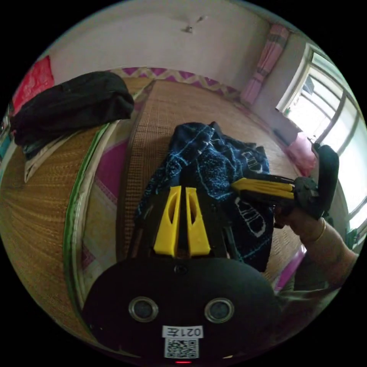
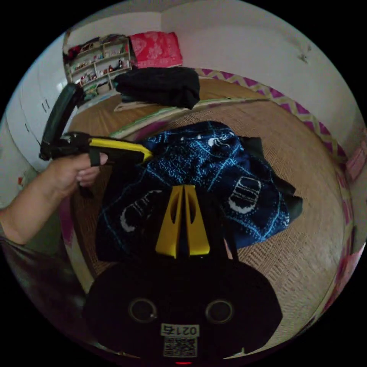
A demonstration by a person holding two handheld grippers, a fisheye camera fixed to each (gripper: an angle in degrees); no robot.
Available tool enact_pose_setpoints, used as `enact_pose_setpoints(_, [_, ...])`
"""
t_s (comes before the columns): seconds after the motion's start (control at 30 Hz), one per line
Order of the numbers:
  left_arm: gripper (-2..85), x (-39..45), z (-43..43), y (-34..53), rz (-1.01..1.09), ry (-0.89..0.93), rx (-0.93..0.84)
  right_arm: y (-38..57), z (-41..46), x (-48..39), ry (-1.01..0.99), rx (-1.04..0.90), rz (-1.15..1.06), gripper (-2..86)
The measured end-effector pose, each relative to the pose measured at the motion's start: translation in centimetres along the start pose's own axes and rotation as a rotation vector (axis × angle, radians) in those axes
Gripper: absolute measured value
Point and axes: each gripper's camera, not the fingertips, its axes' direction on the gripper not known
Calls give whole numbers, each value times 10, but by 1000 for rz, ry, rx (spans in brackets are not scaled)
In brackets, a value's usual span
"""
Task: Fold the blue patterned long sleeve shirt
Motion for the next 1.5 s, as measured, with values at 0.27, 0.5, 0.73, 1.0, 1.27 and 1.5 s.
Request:
enact_pose_setpoints(0.27, [-8, -25, -51, 56, -222, 204, 170, 86, -86, 113, -265, 169, 540, 114])
enact_pose_setpoints(0.5, [27, 13, -53, 84, -174, 152, 181, 114, -34, 140, -545, 97, 769, 139])
enact_pose_setpoints(0.73, [-4, -5, -15, 94, -388, 213, 40, 88, 5, 142, -624, 98, 871, 73])
enact_pose_setpoints(1.0, [-10, 31, -16, 83, -314, 57, 8, 40, -43, 232, -486, -1, 699, 58])
enact_pose_setpoints(1.27, [-10, 38, -12, 84, -346, 111, 15, 8, -105, 396, -50, -149, 706, 58])
enact_pose_setpoints(1.5, [-9, 71, -11, 76, -294, 8, 0, 21, -150, 454, 246, -165, 925, 60])
